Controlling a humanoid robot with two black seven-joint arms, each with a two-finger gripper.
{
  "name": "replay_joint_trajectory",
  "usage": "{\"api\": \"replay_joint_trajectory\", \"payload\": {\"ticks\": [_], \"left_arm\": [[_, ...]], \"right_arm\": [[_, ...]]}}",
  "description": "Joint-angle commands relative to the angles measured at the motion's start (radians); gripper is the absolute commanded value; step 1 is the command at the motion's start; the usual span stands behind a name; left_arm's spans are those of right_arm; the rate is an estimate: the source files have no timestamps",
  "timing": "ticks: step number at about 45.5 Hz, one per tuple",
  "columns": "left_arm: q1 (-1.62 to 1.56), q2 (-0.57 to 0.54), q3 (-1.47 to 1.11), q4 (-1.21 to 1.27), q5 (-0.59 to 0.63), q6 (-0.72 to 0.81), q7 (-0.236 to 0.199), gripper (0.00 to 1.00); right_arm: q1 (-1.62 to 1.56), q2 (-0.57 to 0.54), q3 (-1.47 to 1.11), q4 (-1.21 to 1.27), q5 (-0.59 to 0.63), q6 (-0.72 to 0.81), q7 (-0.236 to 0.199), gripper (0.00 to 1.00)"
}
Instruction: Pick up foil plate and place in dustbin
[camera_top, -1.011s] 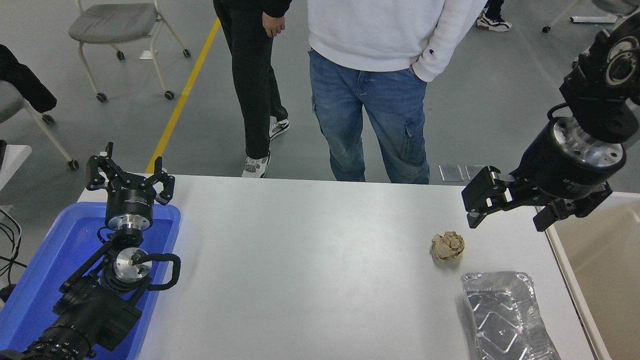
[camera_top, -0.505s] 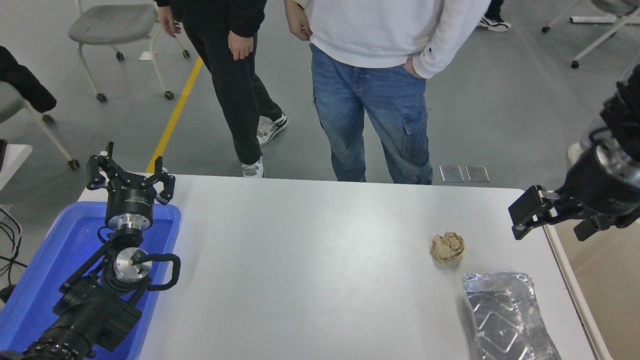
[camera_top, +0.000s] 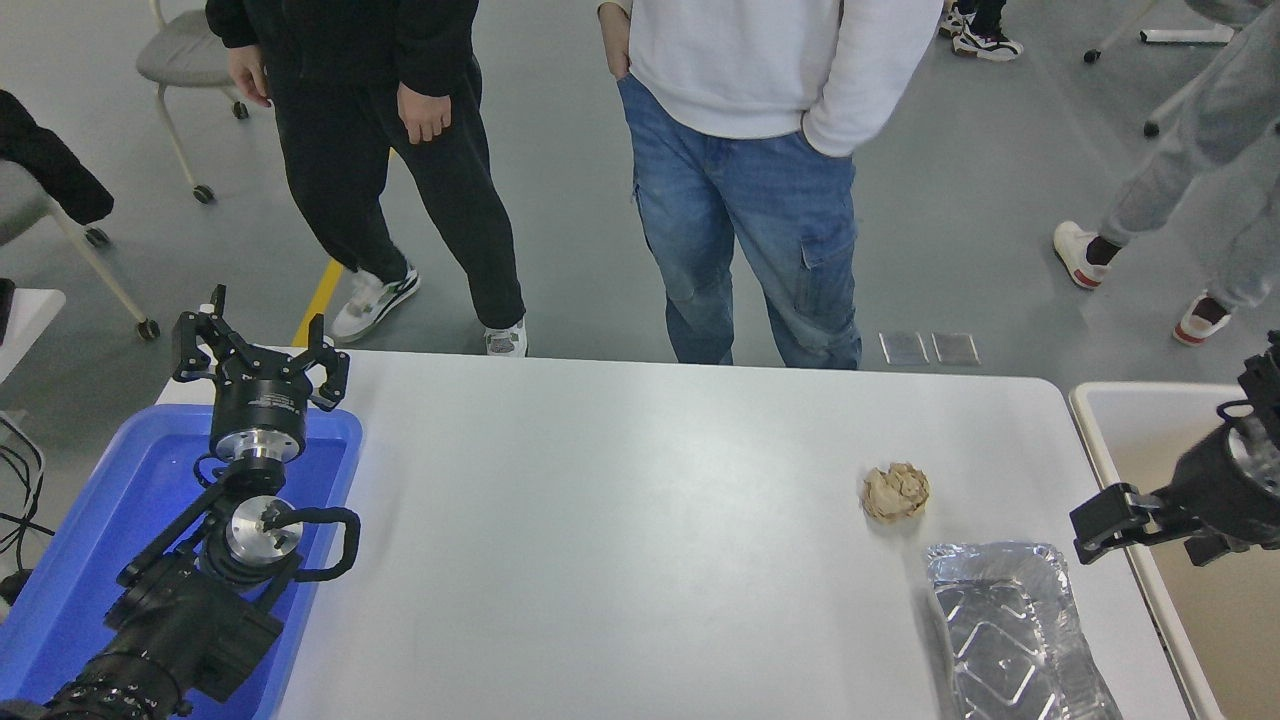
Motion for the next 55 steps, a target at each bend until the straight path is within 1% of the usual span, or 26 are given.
{"api": "replay_joint_trajectory", "payload": {"ticks": [1, 10, 24, 29, 37, 46, 51, 55], "left_arm": [[0.0, 0.0, 0.0, 0.0, 0.0, 0.0, 0.0, 0.99], [0.0, 0.0, 0.0, 0.0, 0.0, 0.0, 0.0, 0.99], [0.0, 0.0, 0.0, 0.0, 0.0, 0.0, 0.001, 0.99], [0.0, -0.001, 0.0, 0.0, 0.0, 0.0, 0.0, 0.99], [0.0, 0.0, 0.0, 0.0, 0.0, 0.0, 0.0, 0.99], [0.0, 0.0, 0.0, 0.0, 0.0, 0.0, 0.0, 0.99], [0.0, 0.0, 0.0, 0.0, 0.0, 0.0, 0.0, 0.99], [0.0, 0.0, 0.0, 0.0, 0.0, 0.0, 0.0, 0.99]], "right_arm": [[-0.244, -0.016, 0.143, -0.082, -0.09, -0.074, 0.0, 1.0], [-0.368, 0.01, 0.207, -0.145, -0.139, -0.12, 0.0, 1.0], [-0.502, 0.081, 0.264, -0.238, -0.165, -0.181, 0.0, 1.0], [-0.513, 0.096, 0.267, -0.252, -0.164, -0.187, 0.014, 1.0], [-0.528, 0.121, 0.276, -0.293, -0.165, -0.189, 0.021, 1.0], [-0.565, 0.142, 0.276, -0.313, -0.165, -0.215, 0.029, 0.98], [-0.579, 0.152, 0.276, -0.324, -0.173, -0.224, 0.043, 0.97], [-0.586, 0.156, 0.276, -0.336, -0.178, -0.232, 0.048, 0.93]]}}
